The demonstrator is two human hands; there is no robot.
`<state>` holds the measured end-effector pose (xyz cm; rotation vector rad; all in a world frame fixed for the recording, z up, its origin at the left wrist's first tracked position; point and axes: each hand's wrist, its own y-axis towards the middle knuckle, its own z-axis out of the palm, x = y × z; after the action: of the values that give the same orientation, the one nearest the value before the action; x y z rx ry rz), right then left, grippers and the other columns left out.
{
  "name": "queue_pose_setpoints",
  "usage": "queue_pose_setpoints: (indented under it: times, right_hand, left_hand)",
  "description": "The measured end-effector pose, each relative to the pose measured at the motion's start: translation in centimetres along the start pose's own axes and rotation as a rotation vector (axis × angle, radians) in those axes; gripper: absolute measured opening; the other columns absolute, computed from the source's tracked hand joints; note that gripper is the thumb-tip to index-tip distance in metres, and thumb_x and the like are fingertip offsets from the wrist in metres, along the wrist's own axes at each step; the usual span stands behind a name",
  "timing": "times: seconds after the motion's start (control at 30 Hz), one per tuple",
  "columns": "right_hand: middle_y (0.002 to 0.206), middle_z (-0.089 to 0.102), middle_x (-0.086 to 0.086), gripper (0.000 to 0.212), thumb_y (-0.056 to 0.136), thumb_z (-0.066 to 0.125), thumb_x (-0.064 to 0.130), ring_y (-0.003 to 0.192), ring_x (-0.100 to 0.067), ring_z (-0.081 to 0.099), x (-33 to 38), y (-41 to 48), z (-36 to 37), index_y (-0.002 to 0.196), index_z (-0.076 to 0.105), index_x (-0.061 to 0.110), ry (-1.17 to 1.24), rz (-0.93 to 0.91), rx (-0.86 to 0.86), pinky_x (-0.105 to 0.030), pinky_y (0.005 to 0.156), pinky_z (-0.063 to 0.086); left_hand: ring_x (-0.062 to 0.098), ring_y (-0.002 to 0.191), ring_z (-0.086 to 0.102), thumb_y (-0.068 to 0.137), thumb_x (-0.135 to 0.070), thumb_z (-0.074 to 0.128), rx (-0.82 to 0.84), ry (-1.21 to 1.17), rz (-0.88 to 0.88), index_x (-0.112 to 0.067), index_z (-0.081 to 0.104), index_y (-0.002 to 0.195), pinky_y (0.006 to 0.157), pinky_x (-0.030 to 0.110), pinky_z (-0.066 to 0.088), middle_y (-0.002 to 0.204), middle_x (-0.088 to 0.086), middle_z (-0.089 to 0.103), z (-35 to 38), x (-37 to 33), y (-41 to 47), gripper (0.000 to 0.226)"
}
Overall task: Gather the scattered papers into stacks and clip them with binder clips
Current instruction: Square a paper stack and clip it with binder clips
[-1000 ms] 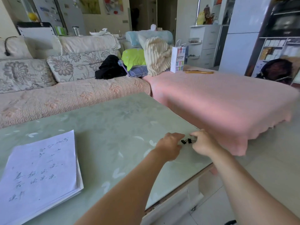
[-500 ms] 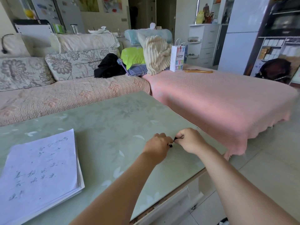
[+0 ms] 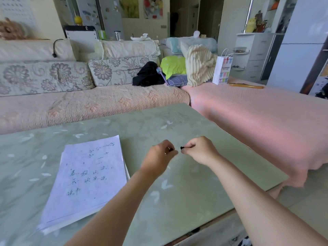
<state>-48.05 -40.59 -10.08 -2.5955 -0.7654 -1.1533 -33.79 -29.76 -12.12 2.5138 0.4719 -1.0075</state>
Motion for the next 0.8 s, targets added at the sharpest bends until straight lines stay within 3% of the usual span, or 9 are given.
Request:
queue_pose_setpoints:
  times: [0.07,0.2,0.3,0.47,0.53,0.63,0.73,0.8]
  right_hand:
    - [0.069,0.069,0.005,0.009,0.08,0.076,0.028,0.053,-0.009,0.053,2.6,-0.1,1.8,0.075,0.076,0.021,0.053,-0.045,0.021,-0.021,0.053,0.039]
    - [0.068,0.071,0.011,0.012,0.082,0.069,0.021,0.044,-0.015,0.058,7.3,-0.4,6.2,0.072,0.074,0.017,0.085,-0.134,0.158,-0.02,0.052,0.042]
    - [0.077,0.076,0.008,0.011,0.084,0.068,0.022,0.043,-0.015,0.061,10.4,-1.2,9.2,0.077,0.074,0.016,0.107,-0.183,0.266,-0.021,0.054,0.047]
    - [0.065,0.068,0.006,0.013,0.085,0.068,0.022,0.038,-0.006,0.046,14.4,-2.4,14.2,0.084,0.072,0.009,0.148,-0.217,0.323,-0.02,0.052,0.041]
    - [0.064,0.063,0.007,0.012,0.086,0.066,0.018,0.04,-0.006,0.047,15.5,-2.7,15.7,0.085,0.073,0.008,0.13,-0.232,0.351,-0.018,0.051,0.042]
    - [0.078,0.071,0.016,0.016,0.086,0.064,0.017,0.041,-0.013,0.059,16.8,-3.0,17.0,0.072,0.071,0.019,0.108,-0.254,0.409,-0.018,0.054,0.043]
    - [0.079,0.076,0.01,0.01,0.087,0.07,0.024,0.043,-0.016,0.061,17.8,-3.4,17.8,0.077,0.072,0.022,0.139,-0.253,0.456,-0.02,0.055,0.044]
    - [0.077,0.077,0.003,0.008,0.085,0.074,0.022,0.045,-0.015,0.06,18.5,-3.9,18.1,0.085,0.073,0.014,0.199,-0.253,0.487,-0.021,0.052,0.045]
  left_hand:
    - [0.001,0.06,0.056,0.091,-0.032,0.059,-0.084,0.003,-0.017,-0.028,0.061,0.085,0.057,0.026,0.044,0.072,-0.01,0.07,-3.7,1.2,-0.4,0.007]
    - [0.01,0.068,0.057,0.093,-0.031,0.056,-0.11,0.155,-0.124,-0.03,0.061,0.082,0.065,0.029,0.047,0.077,-0.011,0.067,-10.0,5.3,-1.7,0.012]
    - [0.009,0.07,0.057,0.092,-0.035,0.058,-0.124,0.207,-0.194,-0.03,0.065,0.08,0.056,0.026,0.042,0.083,-0.011,0.062,-13.3,8.5,-3.7,0.014]
    - [0.002,0.063,0.057,0.086,-0.032,0.064,-0.095,0.221,-0.248,-0.031,0.071,0.079,0.051,0.02,0.043,0.08,-0.014,0.066,-16.1,12.3,-6.8,0.011]
    - [0.007,0.069,0.056,0.084,-0.026,0.067,-0.044,0.19,-0.294,-0.032,0.071,0.081,0.053,0.019,0.041,0.085,-0.014,0.064,-16.5,13.6,-7.6,0.007]
    - [0.011,0.093,0.057,0.088,-0.022,0.064,-0.098,0.156,-0.28,-0.039,0.067,0.092,0.074,0.022,0.042,0.099,-0.014,0.063,-17.2,14.8,-8.3,0.018]
    - [0.006,0.09,0.063,0.092,-0.021,0.058,-0.231,-0.063,-0.267,-0.041,0.064,0.097,0.077,0.021,0.047,0.095,-0.016,0.07,-18.6,14.2,-9.4,0.021]
    - [0.005,0.081,0.067,0.091,-0.02,0.06,-0.183,-0.145,-0.234,-0.034,0.066,0.1,0.072,0.017,0.049,0.085,-0.013,0.073,-19.6,13.4,-10.0,0.018]
